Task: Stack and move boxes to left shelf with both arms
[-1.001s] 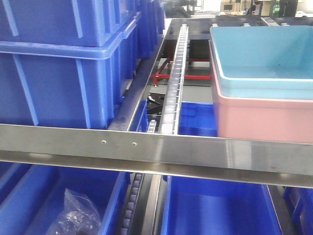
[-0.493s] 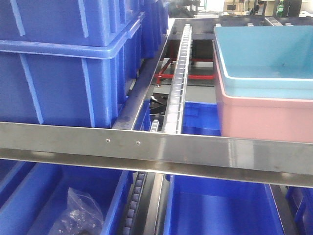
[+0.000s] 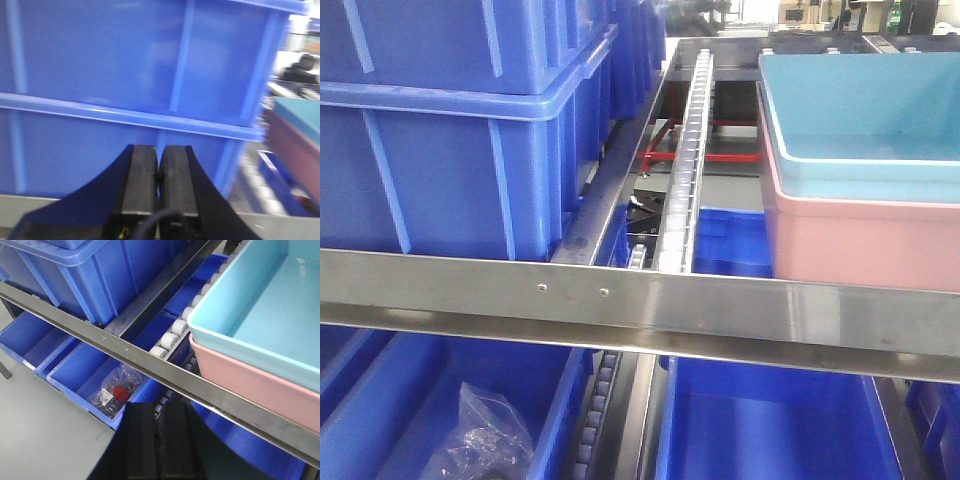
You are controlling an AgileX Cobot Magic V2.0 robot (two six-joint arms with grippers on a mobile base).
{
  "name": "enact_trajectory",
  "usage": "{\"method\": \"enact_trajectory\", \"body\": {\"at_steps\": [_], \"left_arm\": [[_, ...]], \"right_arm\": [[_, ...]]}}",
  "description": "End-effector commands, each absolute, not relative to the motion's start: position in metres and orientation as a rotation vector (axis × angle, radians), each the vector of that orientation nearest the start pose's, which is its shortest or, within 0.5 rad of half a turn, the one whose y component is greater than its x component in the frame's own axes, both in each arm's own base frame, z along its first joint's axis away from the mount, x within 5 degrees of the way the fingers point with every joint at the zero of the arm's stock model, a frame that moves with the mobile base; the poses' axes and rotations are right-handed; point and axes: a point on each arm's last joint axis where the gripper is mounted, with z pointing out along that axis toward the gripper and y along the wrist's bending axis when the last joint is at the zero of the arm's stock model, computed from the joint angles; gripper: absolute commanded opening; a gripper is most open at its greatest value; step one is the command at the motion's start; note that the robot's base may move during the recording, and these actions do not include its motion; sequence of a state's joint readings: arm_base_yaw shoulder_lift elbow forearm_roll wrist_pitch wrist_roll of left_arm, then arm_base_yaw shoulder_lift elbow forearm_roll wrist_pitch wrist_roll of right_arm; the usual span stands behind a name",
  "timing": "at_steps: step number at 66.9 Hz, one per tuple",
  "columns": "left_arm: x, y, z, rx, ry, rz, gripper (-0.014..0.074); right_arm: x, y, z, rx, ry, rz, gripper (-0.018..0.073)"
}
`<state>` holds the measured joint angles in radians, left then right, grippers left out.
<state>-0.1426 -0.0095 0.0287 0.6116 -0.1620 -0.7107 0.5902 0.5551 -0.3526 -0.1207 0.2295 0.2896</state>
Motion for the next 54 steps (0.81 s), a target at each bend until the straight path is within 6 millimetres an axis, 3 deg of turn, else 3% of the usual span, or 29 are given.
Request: {"method": "enact_trajectory", "body": {"at_steps": [1, 33, 49, 54], "left_arm": [[0.05, -0.016, 0.223, 0.072, 1.294, -0.266, -0.0001], [0.053, -0.01, 0.218, 0.015, 1.359, -0.211, -0.0001], [0.051, -0.009, 0.225, -0.038, 1.274, -0.269, -0.0001], [0.051, -0.005, 0.229, -0.056, 1.251, -0.205, -0.0001]], "right_arm": [[0.101, 0.065, 0.284, -0.387, 1.794, 0.507, 0.0049], [0.101, 0.065, 0.283, -0.388, 1.798, 0.505, 0.0049], [0.101, 0.065, 0.283, -0.388, 1.802, 0.504, 0.0049], [0.101, 0.065, 0.283, -0.388, 1.802, 0.504, 0.0049]]}}
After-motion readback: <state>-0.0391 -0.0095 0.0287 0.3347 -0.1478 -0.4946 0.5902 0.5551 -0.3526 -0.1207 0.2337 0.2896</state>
